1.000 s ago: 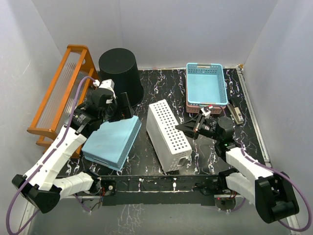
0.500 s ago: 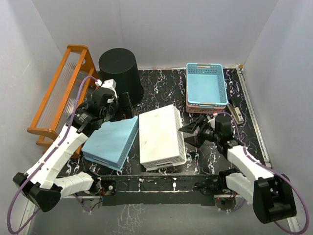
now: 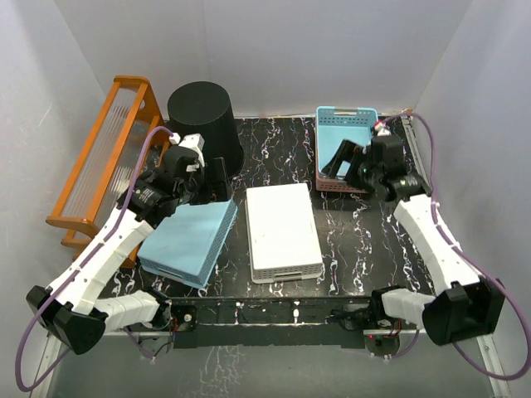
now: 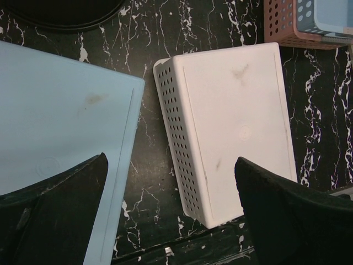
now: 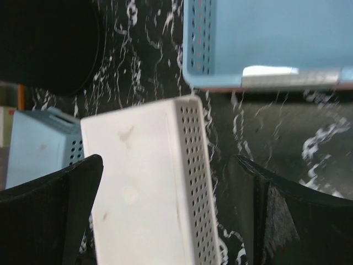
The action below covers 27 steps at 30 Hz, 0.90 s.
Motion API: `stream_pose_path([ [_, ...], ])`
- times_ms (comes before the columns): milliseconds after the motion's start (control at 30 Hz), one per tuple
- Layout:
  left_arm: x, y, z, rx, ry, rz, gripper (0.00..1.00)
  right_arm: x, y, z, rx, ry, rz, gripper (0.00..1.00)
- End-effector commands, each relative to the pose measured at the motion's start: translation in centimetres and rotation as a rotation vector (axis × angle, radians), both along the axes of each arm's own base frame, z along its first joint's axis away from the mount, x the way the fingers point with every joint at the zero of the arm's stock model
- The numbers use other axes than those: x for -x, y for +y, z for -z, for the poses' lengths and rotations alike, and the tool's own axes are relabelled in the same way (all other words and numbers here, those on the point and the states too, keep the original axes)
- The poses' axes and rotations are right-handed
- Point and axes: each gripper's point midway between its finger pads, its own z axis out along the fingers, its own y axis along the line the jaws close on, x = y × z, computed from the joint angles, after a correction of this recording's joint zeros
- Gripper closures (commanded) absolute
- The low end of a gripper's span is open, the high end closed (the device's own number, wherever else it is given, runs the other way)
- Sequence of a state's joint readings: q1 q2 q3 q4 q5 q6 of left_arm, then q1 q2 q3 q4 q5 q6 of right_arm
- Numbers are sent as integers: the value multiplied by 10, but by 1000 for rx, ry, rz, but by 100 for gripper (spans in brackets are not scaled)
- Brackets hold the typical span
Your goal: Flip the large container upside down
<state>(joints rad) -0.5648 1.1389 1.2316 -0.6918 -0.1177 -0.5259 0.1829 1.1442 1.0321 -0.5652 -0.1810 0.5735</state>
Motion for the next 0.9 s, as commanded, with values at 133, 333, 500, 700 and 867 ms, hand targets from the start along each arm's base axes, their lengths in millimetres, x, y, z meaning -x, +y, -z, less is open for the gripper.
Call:
stream_pose_path([
  [133,3,-24,-2,31,16,165,1,-90,-34,-24,312,-50,63,2],
  [333,20,-31,16,38,82,237,1,-143,12,-15,292,-44,-59,8],
  [500,26,-22,18,8,81,231,1,-180,13,18,381,10,-29,20],
  [700,28,1,18,-109,77,210,1,-202,11,43,443,59,-40,55],
  [867,32,7,20,-136,79,213,1,-208,11,43,449,53,-40,93],
])
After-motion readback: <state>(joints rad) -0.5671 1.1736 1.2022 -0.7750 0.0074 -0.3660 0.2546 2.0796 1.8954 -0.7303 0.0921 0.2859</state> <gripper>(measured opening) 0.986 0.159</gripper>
